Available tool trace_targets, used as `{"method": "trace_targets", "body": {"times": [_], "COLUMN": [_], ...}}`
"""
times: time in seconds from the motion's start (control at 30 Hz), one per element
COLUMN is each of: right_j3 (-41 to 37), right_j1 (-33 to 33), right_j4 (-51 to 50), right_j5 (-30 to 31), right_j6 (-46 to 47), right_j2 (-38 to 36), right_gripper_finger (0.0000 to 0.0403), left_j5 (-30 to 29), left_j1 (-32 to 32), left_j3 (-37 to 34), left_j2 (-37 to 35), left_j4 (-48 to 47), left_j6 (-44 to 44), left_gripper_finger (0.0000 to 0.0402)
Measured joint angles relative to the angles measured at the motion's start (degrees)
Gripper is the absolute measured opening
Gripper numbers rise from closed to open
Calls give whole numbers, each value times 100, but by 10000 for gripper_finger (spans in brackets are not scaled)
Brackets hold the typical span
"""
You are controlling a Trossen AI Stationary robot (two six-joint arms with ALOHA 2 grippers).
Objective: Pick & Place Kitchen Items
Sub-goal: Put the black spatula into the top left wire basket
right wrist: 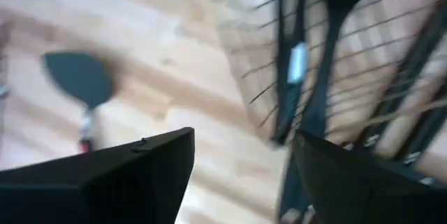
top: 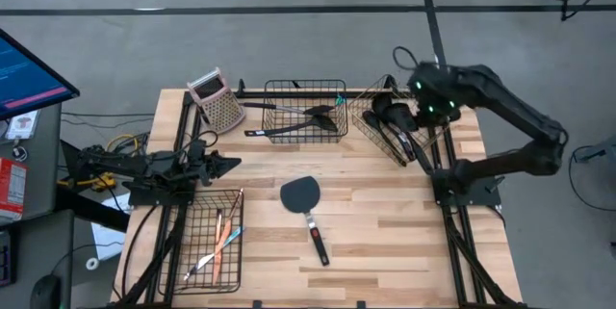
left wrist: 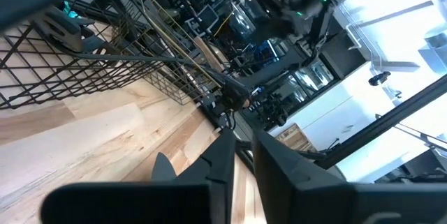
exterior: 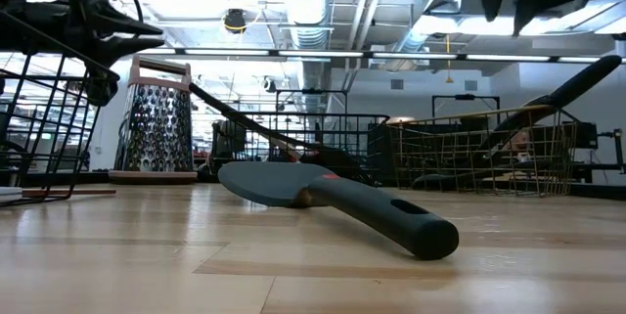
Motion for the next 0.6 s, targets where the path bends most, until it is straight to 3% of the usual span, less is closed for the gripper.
{"method": "trace_targets", "body": {"times": [0.17, 0.33, 0.47, 0.6], "right_j3": [-212, -611, -703, -704], "right_j1": [1927, 3895, 4952, 5592], "right_j4": [195, 768, 1471, 2516], "right_j5": [522, 1108, 1306, 1349], "right_j6": [1771, 3401, 4213, 4579], "right_j2": [-317, -13, 560, 1180], "right_gripper_finger": [239, 240, 240, 240], "left_j5": [0, 52, 57, 59], "left_j1": [-2, -2, -2, -2], "left_j3": [2, 2, 2, 2], "left_j2": [0, 0, 0, 0], "left_j4": [-2, -2, -2, -2], "left_j6": [0, 0, 0, -2], "left_gripper_finger": [63, 85, 94, 100]}}
